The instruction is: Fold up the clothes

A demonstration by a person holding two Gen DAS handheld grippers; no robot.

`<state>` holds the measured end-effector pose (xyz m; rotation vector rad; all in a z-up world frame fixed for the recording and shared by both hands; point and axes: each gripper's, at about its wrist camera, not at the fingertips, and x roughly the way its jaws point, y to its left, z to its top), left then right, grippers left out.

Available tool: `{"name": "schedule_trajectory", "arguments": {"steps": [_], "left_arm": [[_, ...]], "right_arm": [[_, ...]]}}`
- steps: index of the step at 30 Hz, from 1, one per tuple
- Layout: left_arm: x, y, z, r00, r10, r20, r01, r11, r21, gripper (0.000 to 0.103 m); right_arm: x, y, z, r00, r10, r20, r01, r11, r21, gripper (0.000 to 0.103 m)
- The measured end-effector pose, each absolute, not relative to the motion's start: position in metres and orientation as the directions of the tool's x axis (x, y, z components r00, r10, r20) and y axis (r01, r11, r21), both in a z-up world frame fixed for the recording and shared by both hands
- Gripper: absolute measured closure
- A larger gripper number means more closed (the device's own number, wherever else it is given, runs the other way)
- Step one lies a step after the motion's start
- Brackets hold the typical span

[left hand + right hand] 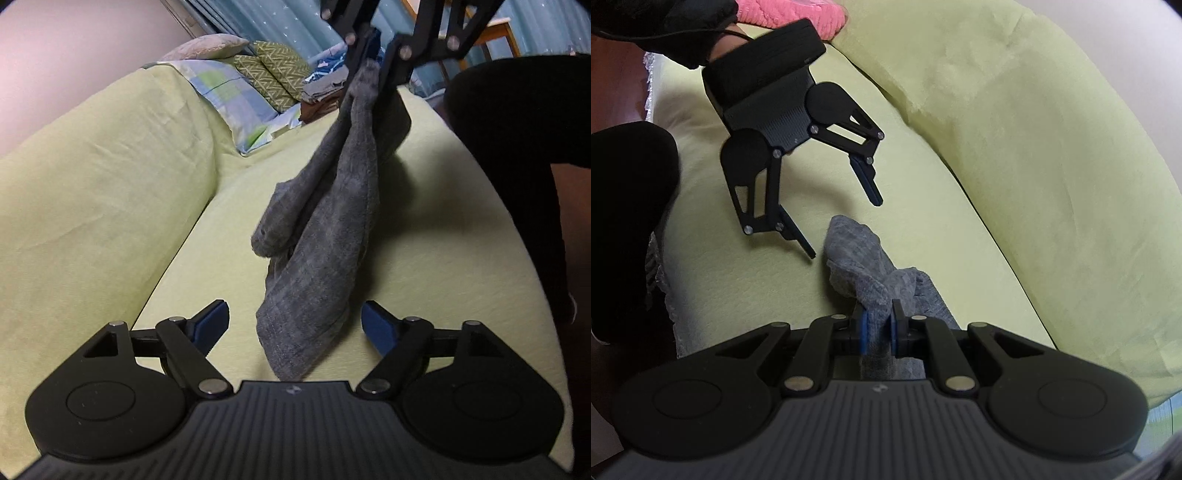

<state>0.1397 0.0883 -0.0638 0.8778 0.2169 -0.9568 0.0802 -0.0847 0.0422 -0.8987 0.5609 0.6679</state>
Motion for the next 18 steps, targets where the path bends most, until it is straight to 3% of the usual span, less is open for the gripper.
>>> {"name": "schedule_trajectory", "arguments": {"steps": [14, 18], "left_arm": [[0.155, 0.043, -0.07, 0.548, -0.699, -0.46, 0.681, 0.053, 0.731, 0.023], [0.157, 0.038, -0.066, 0.493, -0.706, -0.509, 0.663, -0.074, 0.745, 0.035]], "right_arm": [[0.088, -0.091, 0.046, 0.66, 0.288, -0.694, -0.735, 0.436, -0.519, 0.095], [0.085, -0.091, 0.044, 0.661, 0.289, -0.692, -0.736, 0.426, -0.526, 0.095]]}}
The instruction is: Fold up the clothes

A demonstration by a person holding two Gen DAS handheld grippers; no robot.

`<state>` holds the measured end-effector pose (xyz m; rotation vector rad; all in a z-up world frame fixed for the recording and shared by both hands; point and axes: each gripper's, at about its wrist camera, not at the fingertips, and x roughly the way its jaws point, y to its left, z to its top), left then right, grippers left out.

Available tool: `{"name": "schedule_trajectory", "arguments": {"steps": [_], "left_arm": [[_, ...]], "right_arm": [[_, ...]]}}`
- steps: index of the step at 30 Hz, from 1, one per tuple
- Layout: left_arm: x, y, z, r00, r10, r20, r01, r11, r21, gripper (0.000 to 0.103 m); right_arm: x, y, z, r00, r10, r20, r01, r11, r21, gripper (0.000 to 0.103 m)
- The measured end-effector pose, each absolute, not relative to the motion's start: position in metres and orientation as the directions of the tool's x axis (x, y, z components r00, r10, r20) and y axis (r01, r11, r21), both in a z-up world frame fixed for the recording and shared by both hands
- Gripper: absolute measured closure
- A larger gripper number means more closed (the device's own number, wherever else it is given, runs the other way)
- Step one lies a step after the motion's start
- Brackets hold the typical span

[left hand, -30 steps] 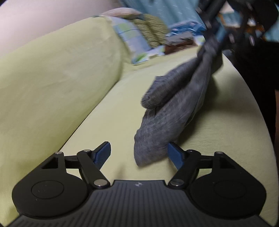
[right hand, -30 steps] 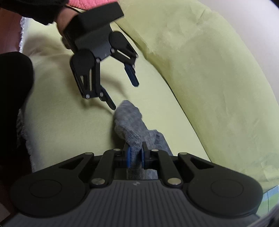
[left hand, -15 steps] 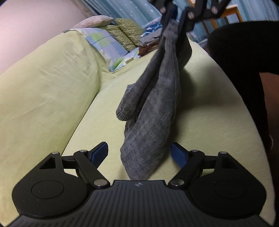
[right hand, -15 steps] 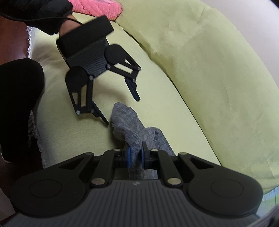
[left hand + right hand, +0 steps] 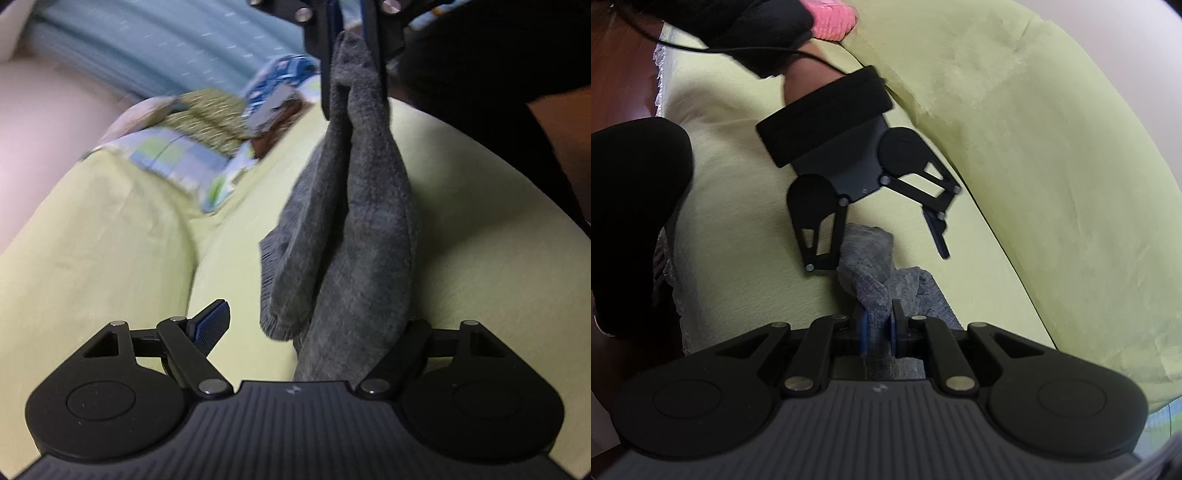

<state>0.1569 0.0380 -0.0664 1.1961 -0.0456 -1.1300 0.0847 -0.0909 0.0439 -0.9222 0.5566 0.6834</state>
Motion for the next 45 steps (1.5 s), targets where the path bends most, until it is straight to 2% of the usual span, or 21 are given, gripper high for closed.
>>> {"name": "schedule_trajectory", "arguments": {"steps": [1, 3, 6, 9, 14, 17, 21, 27, 30, 33, 40, 45], "left_arm": [[0.157, 0.037, -0.065, 0.474, -0.702, -0.532, 0.667, -0.108, 0.737, 0.039], [0.157, 0.035, -0.065, 0.45, -0.688, -0.57, 0.681, -0.149, 0.717, 0.062], [0.16, 0.031, -0.063, 0.423, -0.653, -0.629, 0.701, -0.205, 0.683, 0.078], [0.164, 0.028, -0.053, 0.415, -0.635, -0.651, 0.736, -0.186, 0.651, 0.083], [0.162, 0.043, -0.011, 0.429, -0.608, -0.668, 0.765, -0.149, 0.626, 0.084], [0.152, 0.055, 0.019, 0.444, -0.551, -0.707, 0.764, -0.18, 0.62, 0.084], [0.13, 0.079, 0.068, 0.47, -0.423, -0.775, 0.759, -0.256, 0.599, 0.084], [0.129, 0.065, 0.132, 0.502, -0.226, -0.835, 0.763, -0.34, 0.551, 0.084], [0.147, 0.035, 0.129, 0.484, -0.175, -0.858, 0.776, -0.367, 0.512, 0.084], [0.184, -0.011, 0.096, 0.435, -0.163, -0.886, 0.801, -0.38, 0.463, 0.084], [0.263, -0.119, 0.024, 0.313, -0.185, -0.932, 0.834, -0.416, 0.363, 0.084], [0.305, -0.196, -0.007, 0.246, -0.192, -0.95, 0.835, -0.456, 0.308, 0.081]], "right_arm": [[0.084, -0.092, 0.043, 0.662, 0.288, -0.692, -0.736, 0.425, -0.527, 0.095], [0.083, -0.093, 0.043, 0.661, 0.289, -0.692, -0.735, 0.431, -0.523, 0.095], [0.083, -0.096, 0.043, 0.663, 0.291, -0.69, -0.733, 0.441, -0.518, 0.095], [0.084, -0.098, 0.046, 0.663, 0.295, -0.688, -0.73, 0.459, -0.506, 0.095], [0.08, -0.098, 0.064, 0.671, 0.332, -0.663, -0.722, 0.496, -0.482, 0.095], [0.073, -0.092, 0.085, 0.673, 0.397, -0.624, -0.724, 0.527, -0.446, 0.095], [0.068, -0.086, 0.116, 0.648, 0.534, -0.544, -0.743, 0.601, -0.295, 0.095], [0.071, -0.098, 0.136, 0.62, 0.69, -0.375, -0.754, 0.656, -0.041, 0.095], [0.081, -0.117, 0.126, 0.629, 0.7, -0.338, -0.735, 0.677, 0.033, 0.095], [0.105, -0.157, 0.102, 0.629, 0.706, -0.326, -0.692, 0.699, 0.18, 0.095], [0.166, -0.277, 0.02, 0.698, 0.612, -0.371, -0.441, 0.776, 0.45, 0.095], [0.183, -0.343, -0.019, 0.748, 0.518, -0.415, -0.267, 0.807, 0.526, 0.095]]}}
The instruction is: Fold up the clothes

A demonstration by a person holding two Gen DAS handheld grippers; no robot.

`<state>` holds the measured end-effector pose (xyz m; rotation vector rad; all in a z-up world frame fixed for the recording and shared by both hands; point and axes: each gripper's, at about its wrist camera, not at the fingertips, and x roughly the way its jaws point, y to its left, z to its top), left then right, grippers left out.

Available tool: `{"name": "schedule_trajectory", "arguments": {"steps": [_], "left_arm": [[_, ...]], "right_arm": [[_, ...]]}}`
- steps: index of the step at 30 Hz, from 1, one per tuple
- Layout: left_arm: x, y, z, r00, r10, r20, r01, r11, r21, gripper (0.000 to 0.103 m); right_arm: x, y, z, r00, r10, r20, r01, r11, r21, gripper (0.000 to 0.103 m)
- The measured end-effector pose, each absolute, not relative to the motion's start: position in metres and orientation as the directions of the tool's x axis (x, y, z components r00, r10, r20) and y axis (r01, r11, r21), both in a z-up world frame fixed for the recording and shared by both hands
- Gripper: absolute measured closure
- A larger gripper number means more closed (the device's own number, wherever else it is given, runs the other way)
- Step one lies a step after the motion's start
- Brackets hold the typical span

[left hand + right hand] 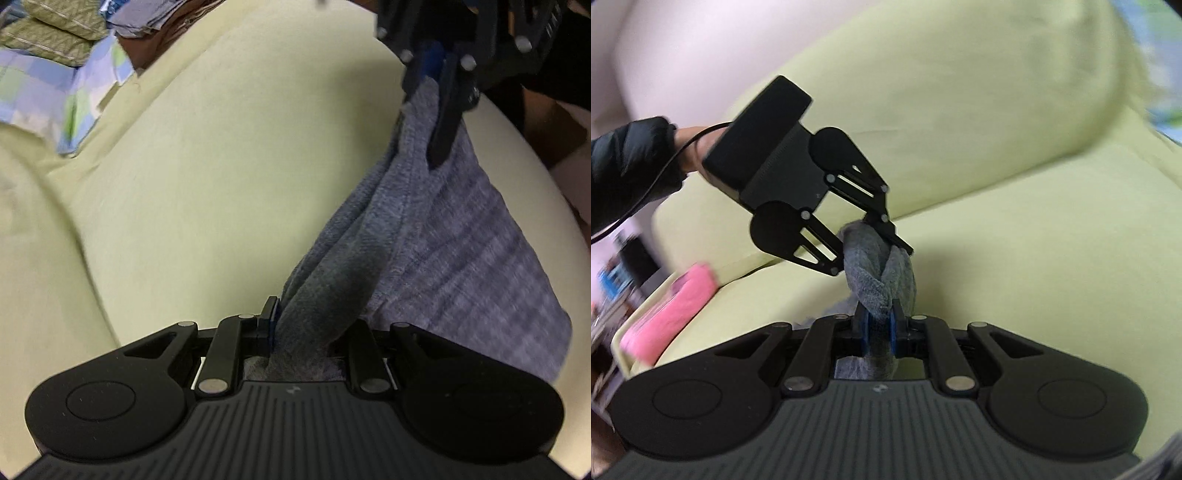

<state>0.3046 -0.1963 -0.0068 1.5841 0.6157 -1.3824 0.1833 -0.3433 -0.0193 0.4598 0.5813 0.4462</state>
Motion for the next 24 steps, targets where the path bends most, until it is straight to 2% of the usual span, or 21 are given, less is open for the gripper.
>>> {"name": "schedule_trajectory", "arguments": {"steps": [4, 7, 10, 13, 15, 16, 21, 24], "left_arm": [[0.315, -0.23, -0.035, 0.226, -0.164, -0.96, 0.833, -0.479, 0.278, 0.075], [0.321, -0.234, -0.037, 0.209, -0.171, -0.963, 0.864, -0.43, 0.264, 0.067], [0.332, -0.227, -0.029, 0.193, -0.206, -0.959, 0.915, -0.315, 0.252, 0.058], [0.345, -0.209, -0.008, 0.2, -0.282, -0.938, 0.953, -0.165, 0.253, 0.055], [0.354, -0.195, 0.009, 0.214, -0.336, -0.917, 0.969, -0.049, 0.243, 0.051], [0.357, -0.186, 0.015, 0.231, -0.36, -0.904, 0.97, 0.007, 0.245, 0.051], [0.368, -0.132, 0.041, 0.341, -0.438, -0.832, 0.927, 0.304, 0.22, 0.05], [0.355, -0.088, 0.042, 0.391, -0.465, -0.795, 0.858, 0.496, 0.132, 0.05]], "right_arm": [[0.193, -0.379, -0.051, 0.751, 0.462, -0.471, -0.138, 0.808, 0.573, 0.095], [0.197, -0.385, -0.066, 0.735, 0.449, -0.509, -0.113, 0.82, 0.561, 0.093], [0.198, -0.396, -0.066, 0.733, 0.431, -0.527, -0.089, 0.828, 0.553, 0.085], [0.192, -0.397, -0.06, 0.754, 0.374, -0.54, -0.041, 0.848, 0.529, 0.077], [0.184, -0.402, -0.056, 0.776, 0.323, -0.542, -0.011, 0.866, 0.501, 0.064], [0.18, -0.401, -0.054, 0.782, 0.301, -0.545, 0.001, 0.875, 0.485, 0.061], [0.167, -0.385, -0.037, 0.809, 0.232, -0.541, 0.015, 0.911, 0.413, 0.062], [0.163, -0.377, -0.03, 0.819, 0.252, -0.516, -0.039, 0.921, 0.389, 0.062]]}}
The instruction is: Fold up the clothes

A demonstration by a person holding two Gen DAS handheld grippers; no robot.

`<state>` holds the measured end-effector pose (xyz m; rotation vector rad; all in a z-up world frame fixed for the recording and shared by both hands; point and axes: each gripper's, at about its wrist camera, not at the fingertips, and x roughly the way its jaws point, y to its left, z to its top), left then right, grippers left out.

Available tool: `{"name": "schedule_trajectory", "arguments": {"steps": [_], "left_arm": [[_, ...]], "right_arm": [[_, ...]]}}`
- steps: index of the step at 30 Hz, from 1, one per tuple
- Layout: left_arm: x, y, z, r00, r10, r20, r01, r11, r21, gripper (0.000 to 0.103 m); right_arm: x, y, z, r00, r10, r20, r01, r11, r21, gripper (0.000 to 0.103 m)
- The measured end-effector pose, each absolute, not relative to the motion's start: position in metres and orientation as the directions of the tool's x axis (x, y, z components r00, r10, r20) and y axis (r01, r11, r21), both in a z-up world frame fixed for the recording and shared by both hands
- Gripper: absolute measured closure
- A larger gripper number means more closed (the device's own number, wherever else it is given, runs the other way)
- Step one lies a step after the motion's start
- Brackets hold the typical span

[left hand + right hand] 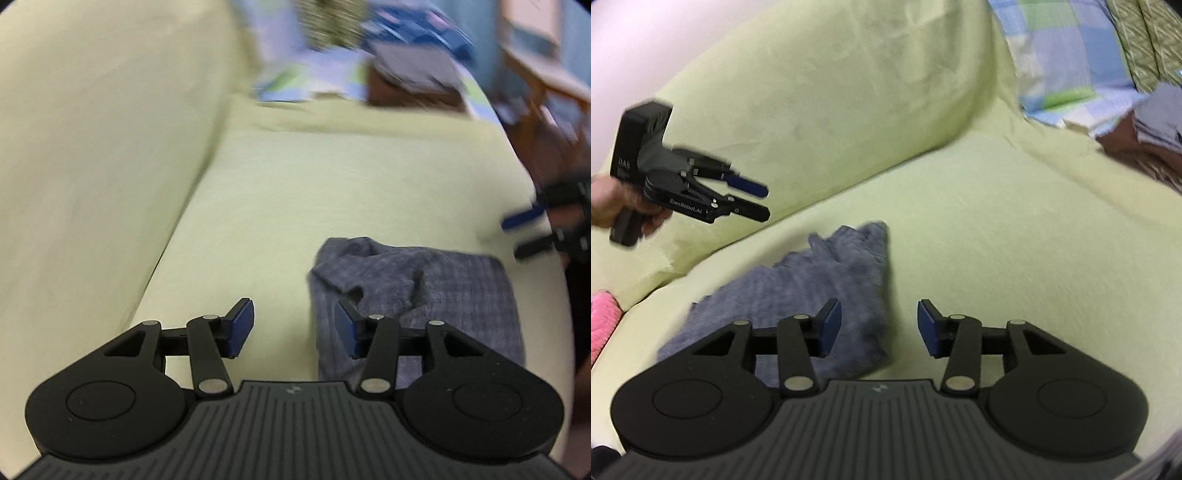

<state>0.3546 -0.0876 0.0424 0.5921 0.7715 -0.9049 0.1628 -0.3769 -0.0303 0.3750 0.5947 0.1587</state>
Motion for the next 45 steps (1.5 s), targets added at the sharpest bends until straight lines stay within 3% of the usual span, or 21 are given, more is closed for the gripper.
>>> {"name": "schedule_trajectory", "arguments": {"steps": [5, 13, 14, 15, 18, 23, 25, 26, 27, 32, 34, 35, 37, 43, 45], "left_arm": [[0.318, -0.037, 0.006, 0.45, -0.477, -0.755, 0.701, 0.712, -0.032, 0.05], [0.299, -0.016, -0.052, 0.522, -0.488, -0.7, 0.534, 0.826, -0.178, 0.046], [0.299, -0.015, -0.056, 0.528, -0.502, -0.685, 0.526, 0.826, -0.2, 0.052], [0.298, -0.014, -0.058, 0.534, -0.512, -0.673, 0.534, 0.821, -0.201, 0.069], [0.295, -0.017, -0.062, 0.543, -0.512, -0.666, 0.553, 0.814, -0.175, 0.086], [0.288, -0.007, -0.063, 0.564, -0.514, -0.647, 0.541, 0.821, -0.181, 0.087], [0.285, -0.002, -0.064, 0.575, -0.514, -0.637, 0.527, 0.828, -0.193, 0.087], [0.285, 0.002, -0.065, 0.579, -0.517, -0.63, 0.517, 0.831, -0.207, 0.087], [0.284, 0.005, -0.065, 0.583, -0.521, -0.623, 0.511, 0.832, -0.218, 0.087], [0.281, 0.012, -0.064, 0.603, -0.536, -0.591, 0.498, 0.832, -0.247, 0.084], [0.28, 0.014, -0.062, 0.614, -0.534, -0.581, 0.494, 0.834, -0.245, 0.081], [0.281, 0.017, -0.06, 0.626, -0.528, -0.574, 0.484, 0.84, -0.245, 0.082], [0.283, 0.023, -0.058, 0.639, -0.521, -0.566, 0.466, 0.848, -0.254, 0.082], [0.292, 0.022, -0.06, 0.623, -0.545, -0.561, 0.47, 0.834, -0.289, 0.082], [0.294, 0.016, -0.062, 0.603, -0.575, -0.552, 0.493, 0.813, -0.309, 0.077]], "right_arm": [[0.19, -0.364, -0.028, 0.799, 0.313, -0.514, -0.144, 0.929, 0.341, 0.062], [0.256, -0.37, -0.033, 0.774, 0.321, -0.546, -0.202, 0.942, 0.266, 0.061], [0.263, -0.37, -0.032, 0.772, 0.327, -0.546, -0.221, 0.942, 0.252, 0.061], [0.272, -0.369, -0.032, 0.767, 0.338, -0.546, -0.245, 0.94, 0.237, 0.062], [0.302, -0.363, -0.031, 0.719, 0.408, -0.562, -0.362, 0.911, 0.198, 0.062], [0.339, -0.343, -0.035, 0.631, 0.457, -0.627, -0.488, 0.862, 0.138, 0.063], [0.354, -0.337, -0.041, 0.592, 0.461, -0.661, -0.505, 0.851, 0.143, 0.077], [0.359, -0.335, -0.044, 0.576, 0.459, -0.677, -0.503, 0.851, 0.148, 0.098], [0.363, -0.333, -0.047, 0.564, 0.455, -0.689, -0.5, 0.852, 0.154, 0.103], [0.372, -0.349, -0.046, 0.677, 0.396, -0.62, -0.335, 0.916, 0.22, 0.101], [0.37, -0.356, -0.044, 0.7, 0.412, -0.582, -0.317, 0.911, 0.264, 0.095], [0.368, -0.358, -0.042, 0.71, 0.412, -0.571, -0.319, 0.911, 0.261, 0.086], [0.363, -0.366, -0.036, 0.743, 0.384, -0.548, -0.296, 0.923, 0.246, 0.082], [0.362, -0.378, -0.043, 0.69, 0.387, -0.612, -0.31, 0.922, 0.234, 0.082], [0.359, -0.376, -0.05, 0.656, 0.409, -0.634, -0.347, 0.91, 0.228, 0.082]]}}
